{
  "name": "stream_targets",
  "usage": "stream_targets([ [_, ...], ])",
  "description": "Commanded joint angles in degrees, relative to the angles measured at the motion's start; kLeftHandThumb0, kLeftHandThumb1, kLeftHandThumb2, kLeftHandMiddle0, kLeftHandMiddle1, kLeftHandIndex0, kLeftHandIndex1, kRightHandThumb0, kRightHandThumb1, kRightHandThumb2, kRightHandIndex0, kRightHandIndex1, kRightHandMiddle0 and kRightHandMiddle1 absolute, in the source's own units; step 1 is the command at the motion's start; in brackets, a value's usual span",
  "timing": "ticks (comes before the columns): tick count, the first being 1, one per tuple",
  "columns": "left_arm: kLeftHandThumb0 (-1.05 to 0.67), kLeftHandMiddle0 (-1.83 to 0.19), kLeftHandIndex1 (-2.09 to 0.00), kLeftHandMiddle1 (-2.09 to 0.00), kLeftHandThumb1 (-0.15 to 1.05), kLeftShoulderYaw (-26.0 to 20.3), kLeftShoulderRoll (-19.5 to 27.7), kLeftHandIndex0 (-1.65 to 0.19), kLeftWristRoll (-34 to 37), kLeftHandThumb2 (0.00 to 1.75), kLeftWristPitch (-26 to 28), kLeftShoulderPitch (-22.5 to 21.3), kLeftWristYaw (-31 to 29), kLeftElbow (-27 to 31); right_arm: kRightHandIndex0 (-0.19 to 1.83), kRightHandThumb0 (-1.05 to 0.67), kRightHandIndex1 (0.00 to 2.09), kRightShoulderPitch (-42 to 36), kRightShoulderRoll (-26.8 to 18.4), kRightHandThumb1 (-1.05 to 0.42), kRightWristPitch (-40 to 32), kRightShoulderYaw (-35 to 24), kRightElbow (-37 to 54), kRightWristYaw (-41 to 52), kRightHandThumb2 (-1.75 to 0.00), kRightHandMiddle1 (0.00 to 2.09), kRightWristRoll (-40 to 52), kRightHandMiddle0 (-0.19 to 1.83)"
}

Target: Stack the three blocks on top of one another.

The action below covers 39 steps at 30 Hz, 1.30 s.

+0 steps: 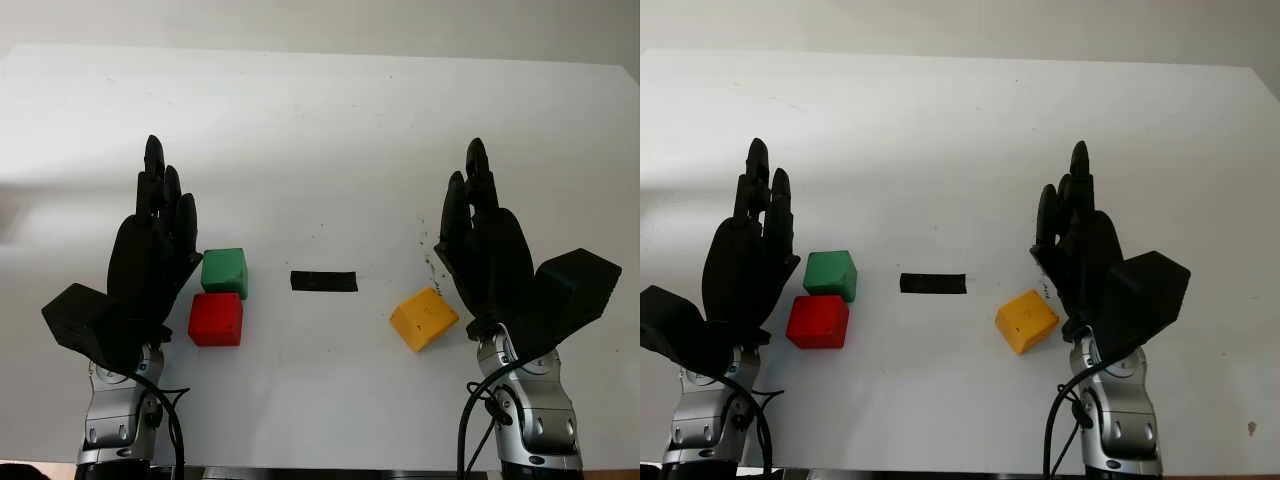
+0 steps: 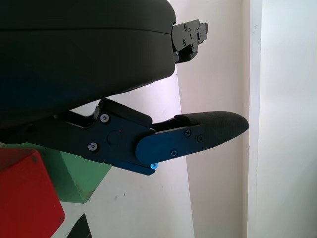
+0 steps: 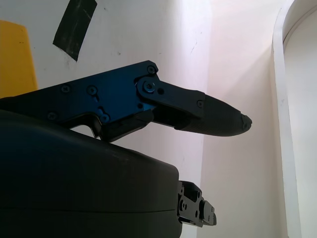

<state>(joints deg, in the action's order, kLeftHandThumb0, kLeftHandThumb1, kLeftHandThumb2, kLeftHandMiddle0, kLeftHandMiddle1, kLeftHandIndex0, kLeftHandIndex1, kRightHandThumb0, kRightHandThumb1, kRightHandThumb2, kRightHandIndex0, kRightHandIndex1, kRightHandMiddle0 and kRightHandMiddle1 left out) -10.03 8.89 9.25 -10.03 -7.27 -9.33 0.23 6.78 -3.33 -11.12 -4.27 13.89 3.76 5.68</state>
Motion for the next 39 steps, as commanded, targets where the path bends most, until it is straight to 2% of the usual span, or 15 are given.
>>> stream_targets([
  [1, -0.74, 0.19, -0.03, -0.03, 1.05, 0.1, 0.2, 0.19, 0.0, 0.6, -0.4, -0.2, -0.1, 0.5, -0.19, -0.7, 0.0, -0.2, -0.2, -1.05, 0.2, -0.2, 1.1, -0.2, -0.7, 0.0, 0.1, -0.19],
  [14, -0.75, 0.19, -0.04, -0.03, 1.05, -0.4, 1.0, 0.19, 0.3, 0.6, -0.3, 0.0, -0.7, 1.0, -0.19, -0.7, 0.0, -0.6, -0.4, -1.05, 0.7, -0.3, 1.1, 0.1, -0.7, 0.0, 0.4, -0.19],
  [17, -0.72, 0.18, -0.04, -0.03, 1.05, -1.3, 2.5, 0.18, -0.6, 0.61, -2.7, -0.3, -1.2, 1.8, -0.19, -0.7, 0.0, -0.4, -0.6, -1.05, 0.9, 0.0, 1.1, 0.2, -0.7, 0.0, 0.1, -0.19],
  [18, -0.69, 0.14, -0.06, -0.05, 1.05, -2.0, 3.0, 0.14, -0.9, 0.61, -4.3, -0.6, -0.9, 2.1, -0.19, -0.7, 0.0, -0.3, -0.5, -1.05, 0.9, 0.0, 1.1, 0.2, -0.7, 0.0, 0.1, -0.19],
  [20, -0.61, -0.16, -0.12, -0.09, 1.05, -3.5, 4.7, -0.08, -1.3, 0.51, -4.7, -1.6, -0.1, 4.2, -0.19, -0.7, 0.0, -0.1, -0.4, -1.05, 0.7, 0.1, 1.3, 0.1, -0.7, 0.0, -0.1, -0.19],
  [21, -0.58, -0.36, -0.14, -0.09, 1.05, -4.0, 5.5, -0.25, -1.6, 0.42, -4.0, -1.9, 0.3, 5.3, -0.19, -0.7, 0.0, 0.0, -0.4, -1.05, 0.6, 0.1, 1.3, 0.0, -0.7, 0.0, -0.2, -0.19],
  [23, -0.49, -0.5, -0.14, -0.08, 1.04, -5.5, 9.8, -0.4, 0.5, 0.24, 0.7, -2.5, -2.3, 9.3, -0.19, -0.7, 0.0, 0.0, -0.6, -1.05, 0.0, 0.1, 1.7, 0.0, -0.7, 0.0, -0.3, -0.19],
  [24, -0.47, -0.53, -0.13, -0.07, 1.05, -6.2, 14.7, -0.44, -0.4, 0.18, 1.5, -3.3, -5.5, 10.6, -0.19, -0.7, 0.0, 0.0, -0.7, -1.05, 0.0, 0.0, 1.7, 0.2, -0.7, 0.0, -0.3, -0.19],
  [27, -0.39, -0.4, -0.09, -0.02, 0.98, -7.5, 27.7, -0.45, -4.1, 0.07, 0.4, -6.7, -14.3, 11.7, -0.19, -0.69, 0.0, -0.1, -0.9, -1.05, 0.3, -0.1, 1.7, 0.1, -0.71, 0.0, -0.7, -0.19],
  [29, -0.32, -0.32, -0.07, -0.01, 0.92, -7.0, 32.6, -0.44, -5.9, 0.04, -1.2, -9.3, -17.7, 11.1, -0.19, -0.69, 0.0, 0.0, -0.6, -1.05, 0.3, 0.0, 1.6, -0.2, -0.71, 0.0, -0.9, -0.19],
  [31, -0.26, -0.24, -0.05, -0.01, 0.88, -5.8, 36.2, -0.41, -7.4, 0.03, -3.3, -11.6, -20.6, 9.5, -0.19, -0.69, 0.0, 0.0, -0.3, -1.05, 0.6, 0.1, 1.3, -0.3, -0.71, 0.0, -0.8, -0.19],
  [35, -0.24, -0.14, -0.04, -0.01, 0.86, -3.4, 41.6, -0.35, -11.5, 0.04, -7.9, -14.6, -24.7, 8.3, -0.19, -0.69, 0.0, 0.3, 0.0, -1.05, 1.3, 0.2, 0.8, -0.2, -0.71, 0.0, -0.5, -0.19],
  [37, -0.24, -0.12, -0.05, -0.02, 0.85, -2.7, 42.8, -0.37, -13.6, 0.04, -11.5, -15.3, -25.1, 8.1, -0.19, -0.71, 0.0, 0.2, -0.1, -1.05, 1.2, 0.2, 1.1, -0.2, -0.7, 0.0, -0.4, -0.19],
  [39, -0.26, -0.12, -0.05, -0.03, 0.83, -1.6, 44.3, -0.37, -17.3, 0.04, -18.2, -16.1, -24.8, 8.0, -0.19, -0.71, 0.0, 0.1, -0.1, -1.05, 1.0, 0.2, 1.3, -0.2, -0.69, 0.0, -0.4, -0.19],
])
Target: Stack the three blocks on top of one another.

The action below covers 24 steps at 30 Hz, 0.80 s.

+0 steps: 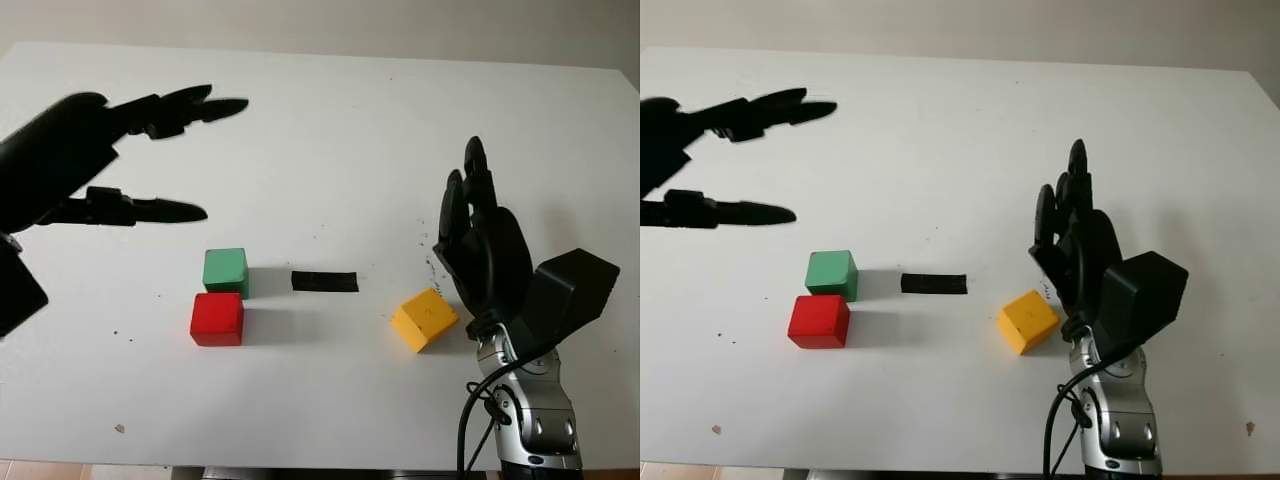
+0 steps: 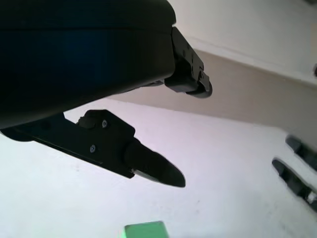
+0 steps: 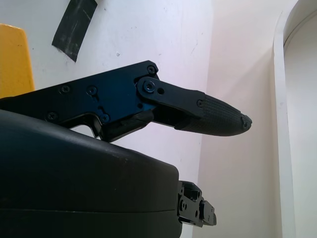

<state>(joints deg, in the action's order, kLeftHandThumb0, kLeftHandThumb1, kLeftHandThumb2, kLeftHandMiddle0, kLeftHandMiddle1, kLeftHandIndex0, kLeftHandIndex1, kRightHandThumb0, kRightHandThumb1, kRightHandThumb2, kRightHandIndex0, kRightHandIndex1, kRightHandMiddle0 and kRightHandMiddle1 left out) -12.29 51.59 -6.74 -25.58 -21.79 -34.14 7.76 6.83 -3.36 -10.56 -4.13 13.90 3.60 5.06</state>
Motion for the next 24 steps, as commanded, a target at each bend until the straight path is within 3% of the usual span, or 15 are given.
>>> stream_targets([
  [1, -0.3, -0.1, -0.05, -0.03, 0.84, 1.1, 2.2, -0.37, -2.7, 0.05, -5.0, -1.9, 0.2, 0.3, -0.19, -0.71, 0.0, 0.1, -0.1, -1.05, 0.4, 0.1, 1.4, 0.0, -0.69, 0.0, 0.3, -0.19],
  [10, -0.37, -0.02, -0.04, -0.03, 0.85, 6.8, 7.5, -0.33, -18.7, 0.05, -26.4, -5.2, 1.7, 0.4, -0.19, -0.7, 0.0, -0.4, 0.4, -1.05, 0.8, 0.7, 1.2, -0.5, -0.7, 0.0, -0.3, -0.19],
  [16, -0.39, 0.02, -0.06, -0.04, 0.83, 7.6, 7.1, -0.37, -28.8, 0.05, -37.6, -8.6, 8.2, -0.6, -0.19, -0.71, 0.0, -0.1, 0.4, -1.05, 1.1, 0.8, 0.7, -0.8, -0.69, 0.0, -0.4, -0.19],
  [20, -0.43, 0.12, -0.04, -0.02, 0.85, 9.0, 7.7, -0.31, -31.4, 0.06, -40.6, -9.9, 9.5, 0.1, -0.19, -0.7, 0.0, 0.0, 0.3, -1.05, 1.3, 0.8, 0.5, -0.6, -0.7, 0.0, -0.5, -0.19],
  [24, -0.44, 0.09, -0.06, -0.05, 0.85, 8.6, 7.3, -0.35, -33.0, 0.06, -41.9, -9.4, 11.5, 0.2, -0.19, -0.7, 0.0, 0.1, 0.4, -1.05, 1.2, 0.8, 0.5, -0.7, -0.7, 0.0, -0.4, -0.19],
])
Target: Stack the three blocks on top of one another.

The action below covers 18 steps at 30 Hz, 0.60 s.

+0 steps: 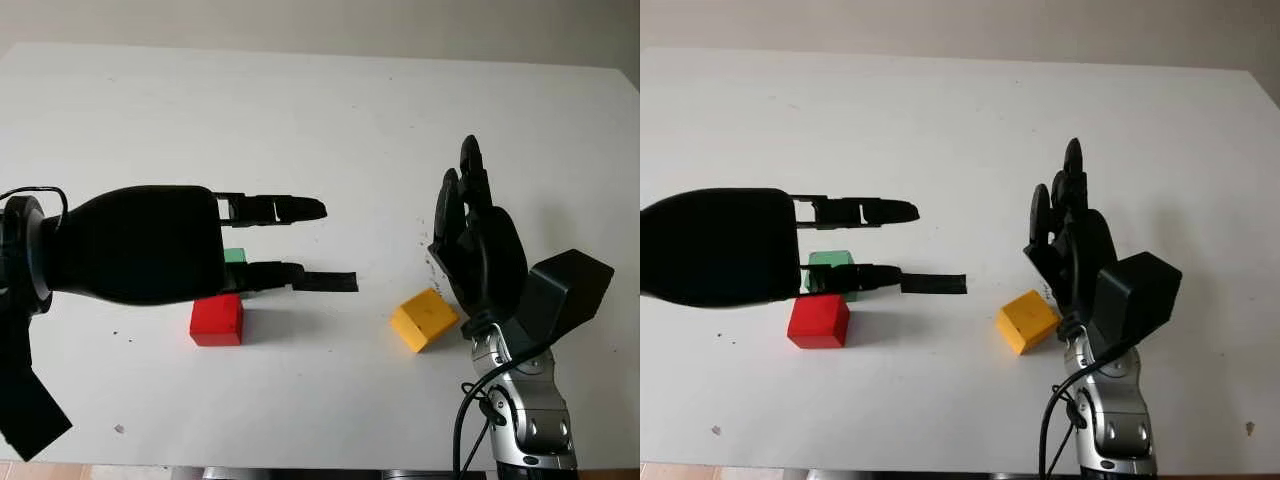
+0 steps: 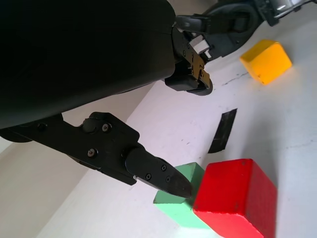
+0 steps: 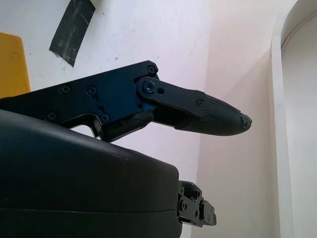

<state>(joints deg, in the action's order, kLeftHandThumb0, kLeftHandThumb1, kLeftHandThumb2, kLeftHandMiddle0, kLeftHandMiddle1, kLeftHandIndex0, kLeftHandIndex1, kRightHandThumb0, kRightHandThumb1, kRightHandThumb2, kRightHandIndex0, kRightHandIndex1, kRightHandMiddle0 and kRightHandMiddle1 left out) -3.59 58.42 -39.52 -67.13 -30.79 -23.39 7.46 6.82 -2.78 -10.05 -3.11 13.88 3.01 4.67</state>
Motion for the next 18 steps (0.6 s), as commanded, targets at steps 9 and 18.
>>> stream_targets([
  [9, -0.41, 0.12, -0.05, -0.05, 0.84, 2.0, 2.9, -0.34, 0.9, 0.05, 1.5, 0.5, -0.6, -0.4, -0.19, -0.7, 0.0, 0.2, 0.0, -1.05, 0.8, 0.2, 0.5, -0.3, -0.69, 0.0, -0.3, -0.19],
  [18, -0.4, 0.05, -0.08, -0.08, 0.84, 2.6, 2.8, -0.43, 0.5, 0.05, 1.9, 2.3, 0.5, -2.9, -0.19, -0.69, 0.0, 0.3, -0.1, -1.05, 0.5, 0.0, 0.6, -0.4, -0.7, 0.0, 0.1, -0.19],
])
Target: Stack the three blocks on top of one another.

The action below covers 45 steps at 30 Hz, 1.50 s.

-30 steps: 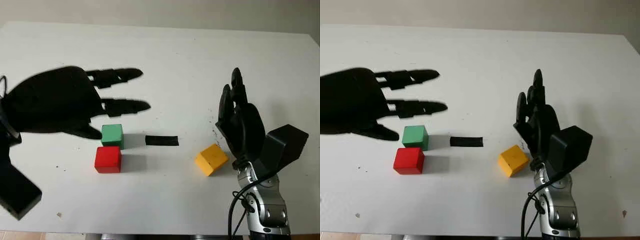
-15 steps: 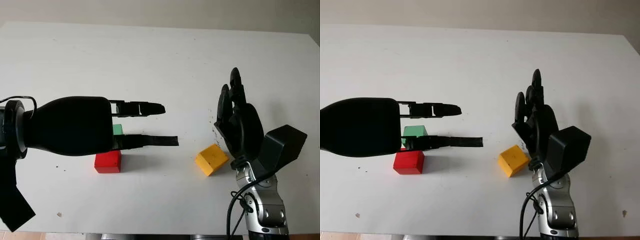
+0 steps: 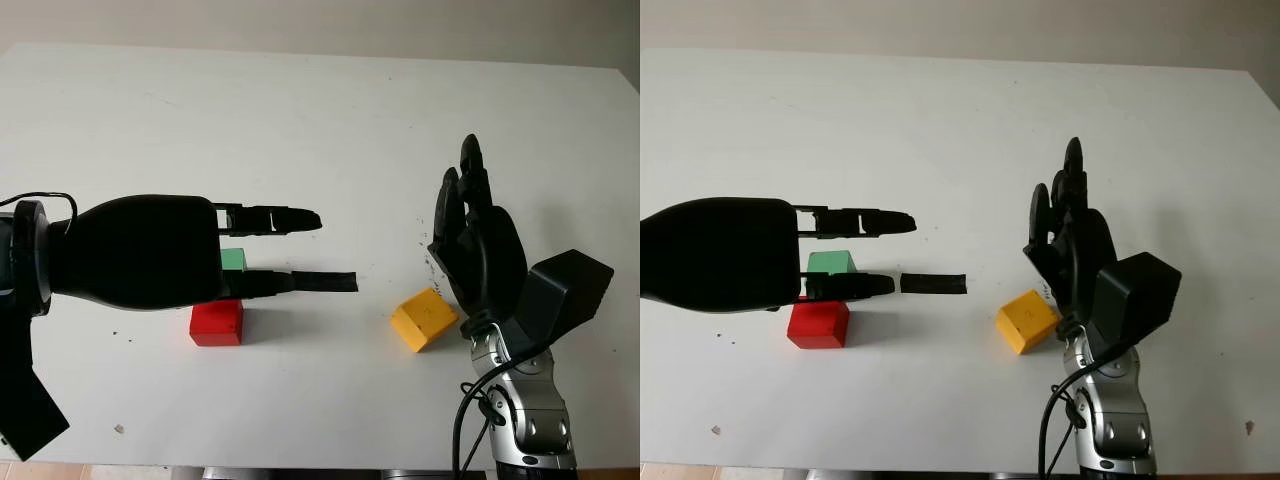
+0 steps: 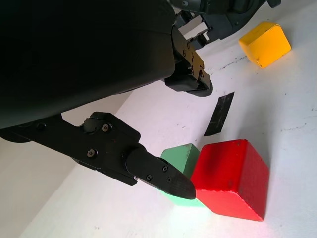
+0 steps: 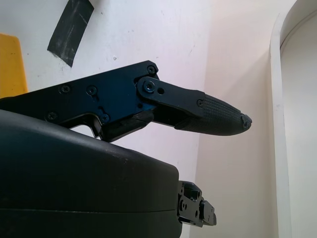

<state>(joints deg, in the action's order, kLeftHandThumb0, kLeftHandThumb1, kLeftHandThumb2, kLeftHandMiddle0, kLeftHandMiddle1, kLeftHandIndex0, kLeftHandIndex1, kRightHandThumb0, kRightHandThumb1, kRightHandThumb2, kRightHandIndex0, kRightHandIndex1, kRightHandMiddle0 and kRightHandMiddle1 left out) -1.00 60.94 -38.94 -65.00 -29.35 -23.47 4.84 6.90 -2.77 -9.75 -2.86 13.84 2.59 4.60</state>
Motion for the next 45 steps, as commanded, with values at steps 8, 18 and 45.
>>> stream_targets([
  [8, -0.43, 0.02, -0.07, -0.06, 0.88, 1.6, 0.5, -0.48, -0.2, 0.07, 0.6, 3.1, 0.6, -1.3, -0.19, -0.69, 0.0, -0.1, -0.2, -1.05, 0.5, -0.5, 0.6, 0.1, -0.69, 0.0, 0.6, -0.19],
  [18, -0.37, -0.04, -0.06, -0.07, 0.85, 3.6, 0.5, -0.5, 1.8, 0.04, 1.7, 4.5, -0.9, -1.7, -0.19, -0.7, 0.0, -0.4, -0.4, -1.05, 0.3, -0.4, 1.0, 0.0, -0.7, 0.0, 0.2, -0.19],
  [45, -0.37, -0.24, -0.81, -0.06, 0.87, 5.0, -2.3, -0.72, -7.0, 0.05, -1.7, 2.3, 8.8, -4.6, -0.19, -0.71, 0.0, -0.7, -0.5, -1.05, 0.0, -0.7, 1.3, 0.3, -0.69, 0.0, 0.5, -0.19],
])
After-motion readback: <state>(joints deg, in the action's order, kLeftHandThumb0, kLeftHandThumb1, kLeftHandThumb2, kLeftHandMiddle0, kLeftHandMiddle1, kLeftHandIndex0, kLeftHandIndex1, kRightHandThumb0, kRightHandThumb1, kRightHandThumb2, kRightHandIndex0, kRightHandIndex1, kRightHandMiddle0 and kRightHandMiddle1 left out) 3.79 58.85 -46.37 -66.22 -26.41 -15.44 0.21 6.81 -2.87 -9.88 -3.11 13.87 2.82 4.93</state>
